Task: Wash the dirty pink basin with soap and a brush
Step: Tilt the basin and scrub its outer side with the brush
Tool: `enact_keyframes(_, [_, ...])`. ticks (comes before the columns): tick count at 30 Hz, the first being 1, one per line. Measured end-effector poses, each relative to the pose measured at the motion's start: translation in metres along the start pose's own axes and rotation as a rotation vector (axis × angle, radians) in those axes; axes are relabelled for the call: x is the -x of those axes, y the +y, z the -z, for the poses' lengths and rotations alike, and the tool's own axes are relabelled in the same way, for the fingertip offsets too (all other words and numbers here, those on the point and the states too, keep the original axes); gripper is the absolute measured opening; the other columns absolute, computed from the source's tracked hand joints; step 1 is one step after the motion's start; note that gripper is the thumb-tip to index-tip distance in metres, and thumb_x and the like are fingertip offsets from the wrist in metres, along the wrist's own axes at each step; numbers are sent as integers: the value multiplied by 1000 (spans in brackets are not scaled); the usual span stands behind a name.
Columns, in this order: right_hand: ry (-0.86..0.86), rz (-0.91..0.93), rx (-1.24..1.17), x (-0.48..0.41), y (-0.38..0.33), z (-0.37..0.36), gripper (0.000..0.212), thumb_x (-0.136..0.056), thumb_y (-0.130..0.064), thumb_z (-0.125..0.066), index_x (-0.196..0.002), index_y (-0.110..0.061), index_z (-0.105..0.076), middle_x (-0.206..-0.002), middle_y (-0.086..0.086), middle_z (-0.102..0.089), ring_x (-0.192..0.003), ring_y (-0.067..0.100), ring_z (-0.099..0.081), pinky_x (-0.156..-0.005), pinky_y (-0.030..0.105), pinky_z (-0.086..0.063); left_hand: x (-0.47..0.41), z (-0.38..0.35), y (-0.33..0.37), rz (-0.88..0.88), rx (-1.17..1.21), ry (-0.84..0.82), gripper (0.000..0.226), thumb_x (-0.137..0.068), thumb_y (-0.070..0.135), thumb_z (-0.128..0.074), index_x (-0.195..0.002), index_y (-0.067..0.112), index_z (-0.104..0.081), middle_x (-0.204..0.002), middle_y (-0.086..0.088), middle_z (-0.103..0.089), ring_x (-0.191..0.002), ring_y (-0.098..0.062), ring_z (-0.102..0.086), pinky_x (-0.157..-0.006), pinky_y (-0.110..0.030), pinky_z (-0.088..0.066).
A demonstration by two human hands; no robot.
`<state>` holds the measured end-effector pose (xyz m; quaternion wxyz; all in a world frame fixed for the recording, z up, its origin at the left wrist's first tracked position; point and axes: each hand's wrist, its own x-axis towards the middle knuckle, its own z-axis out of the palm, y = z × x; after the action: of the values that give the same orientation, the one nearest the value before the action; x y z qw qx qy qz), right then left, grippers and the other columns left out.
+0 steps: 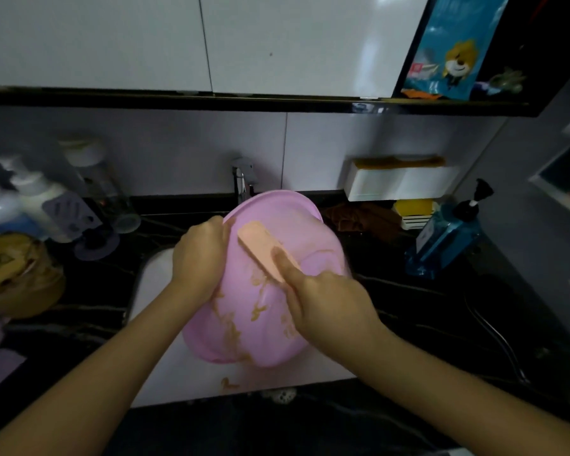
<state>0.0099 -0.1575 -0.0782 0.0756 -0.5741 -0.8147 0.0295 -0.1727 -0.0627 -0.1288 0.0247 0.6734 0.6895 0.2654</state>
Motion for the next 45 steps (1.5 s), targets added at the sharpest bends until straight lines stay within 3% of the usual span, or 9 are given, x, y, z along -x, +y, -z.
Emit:
enact_keyframes(4, [39,-256,-22,-30,40,4,53,-98,-32,-33,-149,-31,-18,-99,11,-64,-87,33,-62,-61,34,-38,1,2,-1,-6,19,2,43,-101,35,-33,-86,1,-55,-87,-24,-63,-83,-43,-57,-61,-37,-31])
enact_keyframes(9, [58,43,132,30,14,-29,55,-85,-38,-44,-140,-31,-45,-49,2,-56,-36,23,-53,-33,25,-24,5,6,-12,18,35,-2,44,-101,35,-33,-83,0,-53,-86,-25,-62,-82,-43,-57,-60,-36,-30])
enact_keyframes(14, [158,-278,-157,-2,28,-24,53,-98,-30,-37,-149,-33,-22,-86,15,-68,-74,34,-64,-58,36,-46,3,6,1,7,76,-7,41,-101,33,-35,-82,1,-53,-85,-23,-62,-81,-41,-57,-60,-35,-31])
enact_keyframes(20, [98,-25,-189,70,-33,-90,63,-83,-39,-41,-145,-30,-30,-44,-1,-53,-32,16,-48,-31,25,-30,-2,2,1,2,57,-35,39,-101,33,-34,-80,5,-51,-81,-19,-60,-79,-40,-57,-60,-35,-31])
enact_keyframes(25, [445,-357,-178,23,-11,-70,54,-84,-36,-39,-136,-27,-48,-36,4,-46,-27,25,-44,-28,24,-24,-3,1,2,-7,73,-38,38,-101,33,-35,-77,7,-49,-80,-19,-59,-79,-40,-56,-60,-34,-29])
enact_keyframes(31, [177,-205,-207,67,-10,-82,61,-88,-35,-40,-147,-30,-26,-45,5,-55,-36,24,-52,-35,34,-37,-2,7,-7,40,100,-46,36,-100,33,-35,-75,10,-45,-88,-24,-61,-82,-42,-56,-61,-34,-29])
enact_keyframes(37, [402,-621,-607,16,-11,-80,56,-93,-41,-26,-148,-36,-21,-97,22,-66,-79,36,-63,-57,34,-40,5,4,8,22,79,-31,40,-101,31,-36,-85,0,-55,-87,-23,-62,-82,-41,-57,-61,-35,-30])
enact_keyframes(40, [273,-533,-711,49,-51,-87,60,-87,-51,-15,-143,-48,8,-84,21,-65,-74,36,-62,-62,36,-45,6,6,7,40,94,-48,38,-101,30,-36,-82,3,-54,-87,-22,-62,-82,-41,-56,-62,-35,-31])
enact_keyframes(45, [311,-826,-774,2,4,-90,55,-100,-27,-31,-151,-27,-14,-96,25,-65,-81,37,-61,-62,35,-41,9,5,8,24,117,-25,36,-101,30,-36,-76,6,-49,-84,-24,-61,-79,-42,-56,-61,-35,-31])
